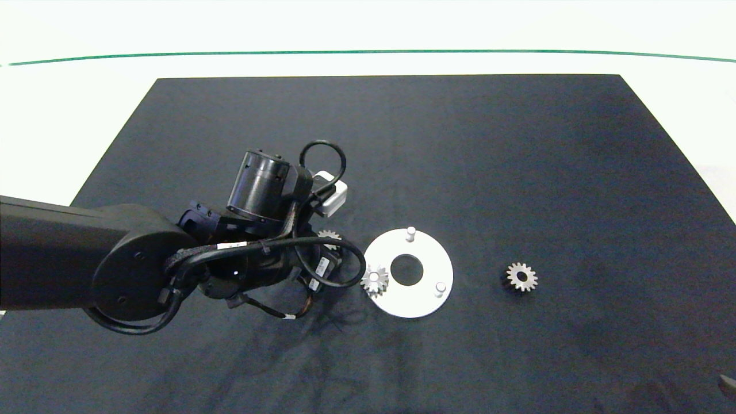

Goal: Install three planetary gears onto the carrier pins

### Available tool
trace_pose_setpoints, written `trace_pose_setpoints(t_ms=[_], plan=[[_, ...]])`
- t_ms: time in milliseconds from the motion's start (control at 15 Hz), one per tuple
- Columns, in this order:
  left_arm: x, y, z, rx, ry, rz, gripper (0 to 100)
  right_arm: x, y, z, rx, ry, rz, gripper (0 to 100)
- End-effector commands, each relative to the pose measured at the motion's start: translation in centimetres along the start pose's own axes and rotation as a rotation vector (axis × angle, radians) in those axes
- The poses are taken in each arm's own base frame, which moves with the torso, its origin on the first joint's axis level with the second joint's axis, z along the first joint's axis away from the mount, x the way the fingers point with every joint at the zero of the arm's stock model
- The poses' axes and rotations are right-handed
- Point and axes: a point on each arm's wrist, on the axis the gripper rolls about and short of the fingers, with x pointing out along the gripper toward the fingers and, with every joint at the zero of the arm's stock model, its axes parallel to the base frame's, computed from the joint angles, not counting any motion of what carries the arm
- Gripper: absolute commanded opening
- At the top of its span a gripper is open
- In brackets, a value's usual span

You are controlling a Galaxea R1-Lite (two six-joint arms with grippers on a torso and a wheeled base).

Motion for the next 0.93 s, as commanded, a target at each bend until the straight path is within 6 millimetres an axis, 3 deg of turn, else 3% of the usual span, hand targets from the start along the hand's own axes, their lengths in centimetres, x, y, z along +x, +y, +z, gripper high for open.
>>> trace_pose_setpoints(t_ms=[67,200,267,933], plan=[[0.12,0.04,-0.01,0.003,0.001,0.003,1,0.03,0.0,-0.01,0.0,0.003,0.0,100],[0.08,-0.02,-0.06,0.004,0.002,0.001,1,0.03,0.0,-0.01,0.0,0.003,0.0,100],[0.08,-0.02,-0.06,0.003,0.002,0.001,100,0.07,0.0,0.0,0.0,0.005,0.0,100],[-0.15,0.16,0.0,-0.002,-0.003,0.003,100,-0.01,0.0,-0.06,0.0,0.002,0.0,100]])
